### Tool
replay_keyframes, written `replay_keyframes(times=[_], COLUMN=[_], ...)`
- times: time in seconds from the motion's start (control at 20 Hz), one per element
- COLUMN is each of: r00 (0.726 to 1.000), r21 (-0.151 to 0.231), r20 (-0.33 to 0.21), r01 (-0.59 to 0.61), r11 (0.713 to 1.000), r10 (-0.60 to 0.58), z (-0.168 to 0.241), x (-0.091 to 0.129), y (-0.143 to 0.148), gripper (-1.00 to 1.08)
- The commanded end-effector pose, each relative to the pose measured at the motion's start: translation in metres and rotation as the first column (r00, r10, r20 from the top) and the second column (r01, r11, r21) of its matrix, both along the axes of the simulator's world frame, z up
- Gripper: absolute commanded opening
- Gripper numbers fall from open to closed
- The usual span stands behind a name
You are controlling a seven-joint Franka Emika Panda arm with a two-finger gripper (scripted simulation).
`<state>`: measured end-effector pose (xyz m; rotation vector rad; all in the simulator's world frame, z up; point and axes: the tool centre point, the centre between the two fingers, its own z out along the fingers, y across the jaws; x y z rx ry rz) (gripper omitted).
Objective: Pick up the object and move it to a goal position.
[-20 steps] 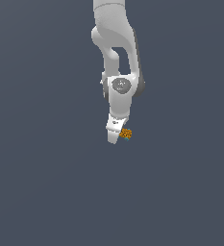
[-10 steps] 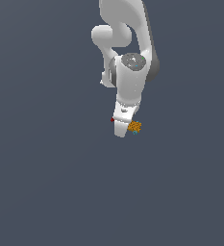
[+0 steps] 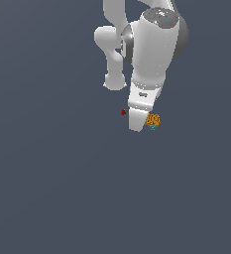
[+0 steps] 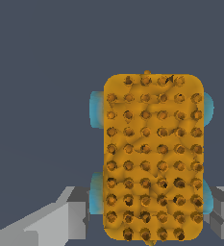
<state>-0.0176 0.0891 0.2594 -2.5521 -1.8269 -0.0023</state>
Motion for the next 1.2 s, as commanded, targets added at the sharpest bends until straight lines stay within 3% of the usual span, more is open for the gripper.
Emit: replay_keyframes(times=[0.0, 0.55, 1.15], r00=[1.000, 1.000, 1.000], r21=[0.000, -0.002, -0.003], r20=[0.000, 0.000, 0.000], r01=[0.001, 0.004, 0.005], r11=[1.000, 1.000, 1.000], r10=[-0.001, -0.004, -0.005], z=[0.025, 0.101, 0.125], x=[0.007, 0.032, 0.041], y=[0.006, 0.026, 0.033], gripper=[-1.00, -1.00, -1.00])
